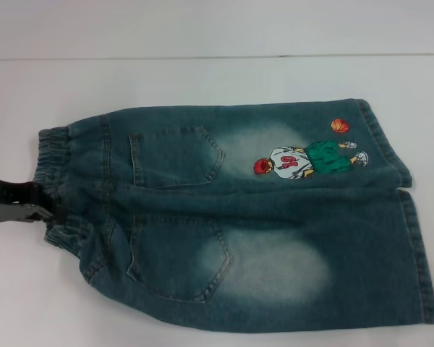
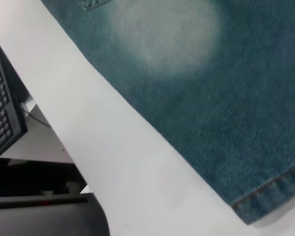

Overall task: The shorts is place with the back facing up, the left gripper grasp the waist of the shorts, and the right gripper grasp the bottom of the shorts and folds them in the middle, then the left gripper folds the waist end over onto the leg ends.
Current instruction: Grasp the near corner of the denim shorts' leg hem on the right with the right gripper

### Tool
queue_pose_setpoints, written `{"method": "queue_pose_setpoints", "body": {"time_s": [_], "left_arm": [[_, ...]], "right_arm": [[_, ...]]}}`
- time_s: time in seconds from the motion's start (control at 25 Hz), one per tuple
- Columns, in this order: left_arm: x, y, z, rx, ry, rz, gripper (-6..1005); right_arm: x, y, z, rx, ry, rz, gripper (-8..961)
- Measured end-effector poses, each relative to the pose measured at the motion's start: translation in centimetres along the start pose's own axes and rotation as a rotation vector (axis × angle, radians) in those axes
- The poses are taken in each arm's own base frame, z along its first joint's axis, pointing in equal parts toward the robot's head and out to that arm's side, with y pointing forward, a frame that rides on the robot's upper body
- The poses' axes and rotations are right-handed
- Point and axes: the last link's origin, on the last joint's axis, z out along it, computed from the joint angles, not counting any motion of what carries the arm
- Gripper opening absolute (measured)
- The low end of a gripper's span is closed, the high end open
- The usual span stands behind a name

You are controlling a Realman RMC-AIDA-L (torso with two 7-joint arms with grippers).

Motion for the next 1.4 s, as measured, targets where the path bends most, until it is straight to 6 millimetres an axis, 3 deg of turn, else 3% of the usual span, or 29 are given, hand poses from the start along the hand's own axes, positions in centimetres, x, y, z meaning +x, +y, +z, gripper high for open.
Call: {"method": "queue_pose_setpoints", "body": {"time_s": [0.4, 1.4], "left_arm": [[0.3, 0.3, 0.2, -0.001, 0.004, 0.008, 49], [0.6, 0.6, 0.5, -0.003, 0.008, 0.017, 49]], "right_arm": [[-0.6, -0.1, 1.2, -0.044, 0.037, 0.026, 850], [-1.9, -1.0, 2.0, 0.012, 0.030, 0.038, 850]]}}
